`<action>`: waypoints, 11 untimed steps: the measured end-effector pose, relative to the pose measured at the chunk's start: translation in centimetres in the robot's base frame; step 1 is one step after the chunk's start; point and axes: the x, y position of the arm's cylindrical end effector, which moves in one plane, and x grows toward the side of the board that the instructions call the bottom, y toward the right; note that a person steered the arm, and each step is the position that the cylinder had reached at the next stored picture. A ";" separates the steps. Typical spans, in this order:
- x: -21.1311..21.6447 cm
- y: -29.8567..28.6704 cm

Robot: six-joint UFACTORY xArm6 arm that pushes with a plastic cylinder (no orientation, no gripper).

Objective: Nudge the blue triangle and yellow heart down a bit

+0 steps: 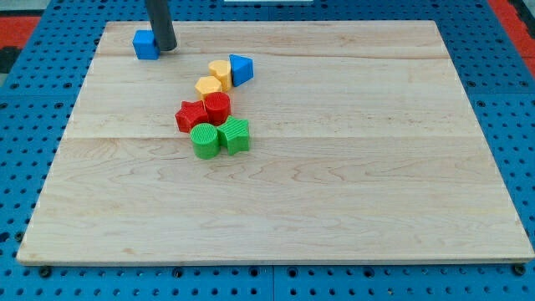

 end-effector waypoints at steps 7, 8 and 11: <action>0.3 0.6; 0.6 3.7; 1.8 10.5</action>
